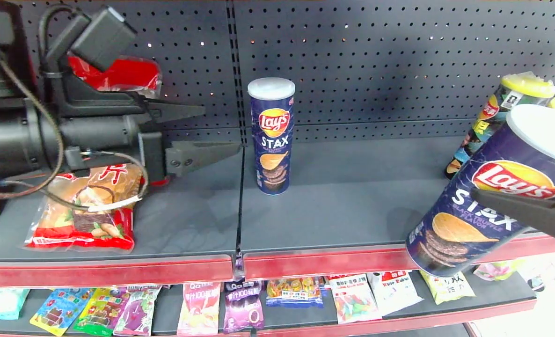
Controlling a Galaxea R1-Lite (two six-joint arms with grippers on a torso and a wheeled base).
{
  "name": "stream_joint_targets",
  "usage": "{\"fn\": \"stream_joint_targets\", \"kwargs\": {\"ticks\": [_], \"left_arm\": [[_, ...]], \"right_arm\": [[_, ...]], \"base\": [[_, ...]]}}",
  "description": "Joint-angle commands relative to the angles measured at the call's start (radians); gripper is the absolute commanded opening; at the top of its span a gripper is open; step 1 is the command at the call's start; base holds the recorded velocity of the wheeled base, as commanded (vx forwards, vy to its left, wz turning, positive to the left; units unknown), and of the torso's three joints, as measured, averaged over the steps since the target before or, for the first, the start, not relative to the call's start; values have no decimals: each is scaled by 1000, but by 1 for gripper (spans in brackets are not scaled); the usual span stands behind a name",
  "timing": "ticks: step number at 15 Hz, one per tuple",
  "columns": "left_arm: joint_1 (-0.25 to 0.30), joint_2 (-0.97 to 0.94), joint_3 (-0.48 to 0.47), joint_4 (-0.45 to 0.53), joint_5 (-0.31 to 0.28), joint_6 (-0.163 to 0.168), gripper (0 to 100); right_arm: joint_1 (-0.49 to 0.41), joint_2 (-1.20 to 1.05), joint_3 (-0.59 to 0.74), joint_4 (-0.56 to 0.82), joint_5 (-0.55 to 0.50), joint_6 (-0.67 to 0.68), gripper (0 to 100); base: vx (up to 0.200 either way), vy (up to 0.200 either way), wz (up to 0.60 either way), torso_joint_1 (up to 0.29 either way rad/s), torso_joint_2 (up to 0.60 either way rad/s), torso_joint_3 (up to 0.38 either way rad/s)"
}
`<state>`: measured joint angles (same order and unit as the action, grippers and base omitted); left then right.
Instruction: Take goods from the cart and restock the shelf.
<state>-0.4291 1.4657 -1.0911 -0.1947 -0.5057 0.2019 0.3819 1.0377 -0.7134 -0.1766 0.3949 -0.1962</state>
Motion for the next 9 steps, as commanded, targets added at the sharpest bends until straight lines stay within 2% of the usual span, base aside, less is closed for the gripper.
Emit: {"fn": "stream_joint_targets", "kwargs": {"ticks": [1,5,7,9], "left_arm": [[-8,130,-72,-5,-2,-1,100],[-2,219,-190,-5,13,4,100],[9,235,-213,-5,39,4,100],[10,245,-219,-5,41,4,100]], "right_arm": [[0,-1,0,0,1,1,0],[0,-2,2,0,1,3,0],[0,-2,2,0,1,4,0],[-1,-7,5,0,1,4,0]], "base": [[0,0,0,0,0,0],[0,0,0,0,0,0],[0,0,0,0,0,0],[0,0,0,0,0,0]]}}
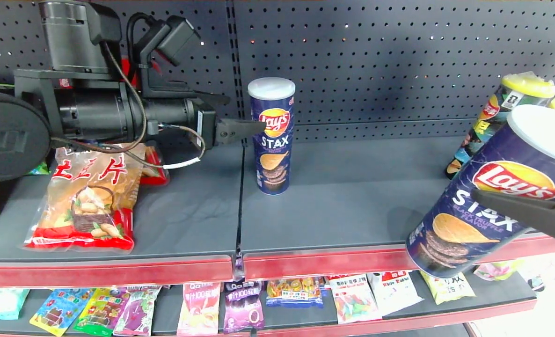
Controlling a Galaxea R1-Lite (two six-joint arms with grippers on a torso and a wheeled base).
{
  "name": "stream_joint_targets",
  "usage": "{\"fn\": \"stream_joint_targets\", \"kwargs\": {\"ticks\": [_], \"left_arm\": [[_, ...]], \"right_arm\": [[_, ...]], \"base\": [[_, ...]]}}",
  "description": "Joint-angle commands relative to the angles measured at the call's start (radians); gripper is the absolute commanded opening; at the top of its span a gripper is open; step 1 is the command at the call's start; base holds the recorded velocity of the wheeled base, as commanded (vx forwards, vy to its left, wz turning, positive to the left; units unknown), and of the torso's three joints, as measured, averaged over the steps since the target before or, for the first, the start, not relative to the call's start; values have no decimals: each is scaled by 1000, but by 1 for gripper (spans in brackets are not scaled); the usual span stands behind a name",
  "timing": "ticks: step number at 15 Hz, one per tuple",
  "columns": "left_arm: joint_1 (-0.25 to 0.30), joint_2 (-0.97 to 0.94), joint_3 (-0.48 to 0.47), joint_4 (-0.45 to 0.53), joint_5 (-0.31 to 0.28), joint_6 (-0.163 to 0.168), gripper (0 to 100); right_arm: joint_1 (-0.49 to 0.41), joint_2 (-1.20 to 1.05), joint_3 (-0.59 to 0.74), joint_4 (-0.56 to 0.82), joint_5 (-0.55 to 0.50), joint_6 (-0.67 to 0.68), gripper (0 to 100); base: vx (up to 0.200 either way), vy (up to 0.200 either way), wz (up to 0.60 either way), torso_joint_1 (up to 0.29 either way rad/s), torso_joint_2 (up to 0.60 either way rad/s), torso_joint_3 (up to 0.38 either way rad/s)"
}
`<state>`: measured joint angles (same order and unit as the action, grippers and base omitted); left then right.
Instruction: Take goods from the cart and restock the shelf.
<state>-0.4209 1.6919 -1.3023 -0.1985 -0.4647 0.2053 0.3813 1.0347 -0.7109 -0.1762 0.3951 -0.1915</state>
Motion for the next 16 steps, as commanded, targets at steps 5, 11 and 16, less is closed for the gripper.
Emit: {"fn": "stream_joint_targets", "kwargs": {"ticks": [5,11,16], "left_arm": [[-7,84,-78,-1,-6,0,100],[-22,126,-120,-1,-42,0,100],[-24,172,-132,-21,-46,20,100]], "right_arm": [[-1,-5,4,0,1,1,0],[-2,-10,7,0,1,1,0],[-2,-10,7,0,1,1,0]], "base": [[0,0,0,0,0,0],[0,0,0,0,0,0],[0,0,0,0,0,0]]}}
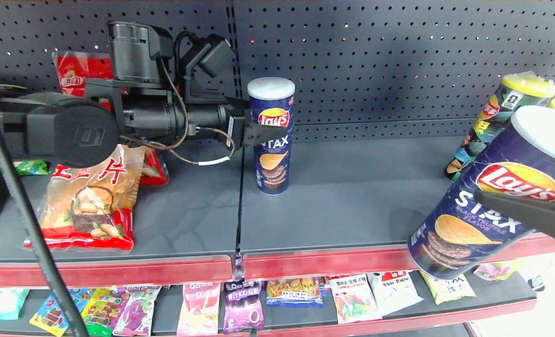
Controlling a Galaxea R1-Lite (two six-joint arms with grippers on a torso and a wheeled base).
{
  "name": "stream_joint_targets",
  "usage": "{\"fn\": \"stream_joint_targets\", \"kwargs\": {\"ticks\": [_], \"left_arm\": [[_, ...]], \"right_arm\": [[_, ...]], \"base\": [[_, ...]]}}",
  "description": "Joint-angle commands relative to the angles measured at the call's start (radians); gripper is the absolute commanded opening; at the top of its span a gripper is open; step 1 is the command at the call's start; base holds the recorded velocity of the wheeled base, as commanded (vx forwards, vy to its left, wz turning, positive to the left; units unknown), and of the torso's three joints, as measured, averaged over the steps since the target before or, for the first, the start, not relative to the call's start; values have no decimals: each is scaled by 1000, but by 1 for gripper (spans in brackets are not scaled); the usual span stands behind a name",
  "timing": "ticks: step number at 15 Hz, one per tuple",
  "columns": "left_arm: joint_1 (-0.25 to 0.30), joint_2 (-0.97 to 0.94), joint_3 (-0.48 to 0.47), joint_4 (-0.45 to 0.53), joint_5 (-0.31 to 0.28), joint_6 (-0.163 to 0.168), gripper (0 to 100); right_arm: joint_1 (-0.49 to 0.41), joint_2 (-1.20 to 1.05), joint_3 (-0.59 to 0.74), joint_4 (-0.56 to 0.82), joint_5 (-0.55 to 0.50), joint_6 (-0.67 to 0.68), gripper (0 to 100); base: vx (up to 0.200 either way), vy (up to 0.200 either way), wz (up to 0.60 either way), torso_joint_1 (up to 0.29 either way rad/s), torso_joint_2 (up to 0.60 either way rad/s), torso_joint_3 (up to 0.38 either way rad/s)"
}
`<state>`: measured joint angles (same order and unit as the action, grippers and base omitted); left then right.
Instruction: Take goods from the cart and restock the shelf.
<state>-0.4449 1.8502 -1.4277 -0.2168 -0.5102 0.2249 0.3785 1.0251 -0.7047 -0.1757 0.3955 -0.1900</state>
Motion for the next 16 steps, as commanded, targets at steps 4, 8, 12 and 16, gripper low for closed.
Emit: {"fn": "stream_joint_targets", "kwargs": {"ticks": [4,8,12,16], "left_arm": [[-1,41,-53,-1,-2,2,0],[-21,32,-40,-1,-2,2,0],[-89,-95,112,1,2,-7,0],[-152,-155,193,-1,21,-9,0]], "right_arm": [[0,0,1,-1,0,1,0],[-16,-2,2,1,0,1,0],[-21,-16,7,1,0,3,0],[-21,-13,8,1,0,1,0]], "base": [[0,0,0,0,0,0],[0,0,0,0,0,0],[0,0,0,0,0,0],[0,0,0,0,0,0]]}}
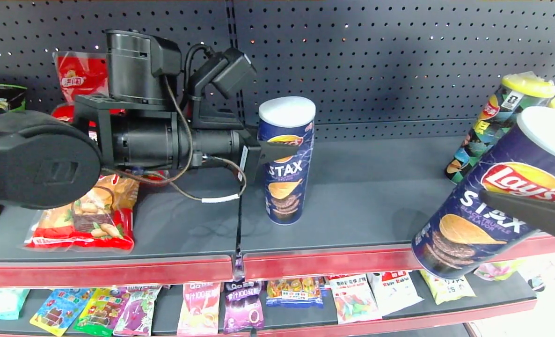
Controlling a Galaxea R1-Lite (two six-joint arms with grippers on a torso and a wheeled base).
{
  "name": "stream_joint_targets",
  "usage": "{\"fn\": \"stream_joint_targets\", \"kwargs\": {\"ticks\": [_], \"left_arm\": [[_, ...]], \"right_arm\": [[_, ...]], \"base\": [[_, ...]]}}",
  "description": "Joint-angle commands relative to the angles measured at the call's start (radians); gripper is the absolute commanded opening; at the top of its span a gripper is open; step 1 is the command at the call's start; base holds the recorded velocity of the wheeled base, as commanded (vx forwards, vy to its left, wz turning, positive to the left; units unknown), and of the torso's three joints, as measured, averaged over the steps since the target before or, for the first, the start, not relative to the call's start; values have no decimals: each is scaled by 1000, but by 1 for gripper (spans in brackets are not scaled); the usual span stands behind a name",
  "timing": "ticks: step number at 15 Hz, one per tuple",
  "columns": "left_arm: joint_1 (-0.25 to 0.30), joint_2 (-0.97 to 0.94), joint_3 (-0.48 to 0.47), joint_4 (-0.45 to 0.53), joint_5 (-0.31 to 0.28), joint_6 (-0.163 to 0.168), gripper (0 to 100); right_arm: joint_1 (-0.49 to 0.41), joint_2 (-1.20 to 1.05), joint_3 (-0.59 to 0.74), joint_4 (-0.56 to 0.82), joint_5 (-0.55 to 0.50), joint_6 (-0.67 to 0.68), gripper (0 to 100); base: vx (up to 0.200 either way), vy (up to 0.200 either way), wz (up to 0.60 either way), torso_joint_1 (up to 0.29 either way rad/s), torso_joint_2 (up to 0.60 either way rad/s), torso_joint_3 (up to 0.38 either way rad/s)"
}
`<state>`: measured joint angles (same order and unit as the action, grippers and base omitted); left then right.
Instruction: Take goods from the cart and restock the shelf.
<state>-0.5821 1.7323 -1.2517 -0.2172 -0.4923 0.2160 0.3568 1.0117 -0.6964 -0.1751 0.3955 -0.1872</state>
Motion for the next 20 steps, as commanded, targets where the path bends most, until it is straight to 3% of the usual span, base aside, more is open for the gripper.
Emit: {"fn": "stream_joint_targets", "kwargs": {"ticks": [1,4,10,12,20], "left_arm": [[-24,-46,31,-1,6,0,0],[-77,-88,92,-1,47,-36,0],[-81,-96,104,-1,54,-46,0],[-88,-99,104,-1,55,-70,0],[-90,-102,132,-2,55,-61,0]], "right_arm": [[1,-1,3,0,0,-1,0],[1,-2,6,0,0,0,0],[1,-2,5,0,0,0,0],[1,-2,5,0,0,0,0],[1,-1,3,0,0,0,0]], "base": [[0,0,0,0,0,0],[0,0,0,0,0,0],[0,0,0,0,0,0],[0,0,0,0,0,0],[0,0,0,0,0,0]]}}
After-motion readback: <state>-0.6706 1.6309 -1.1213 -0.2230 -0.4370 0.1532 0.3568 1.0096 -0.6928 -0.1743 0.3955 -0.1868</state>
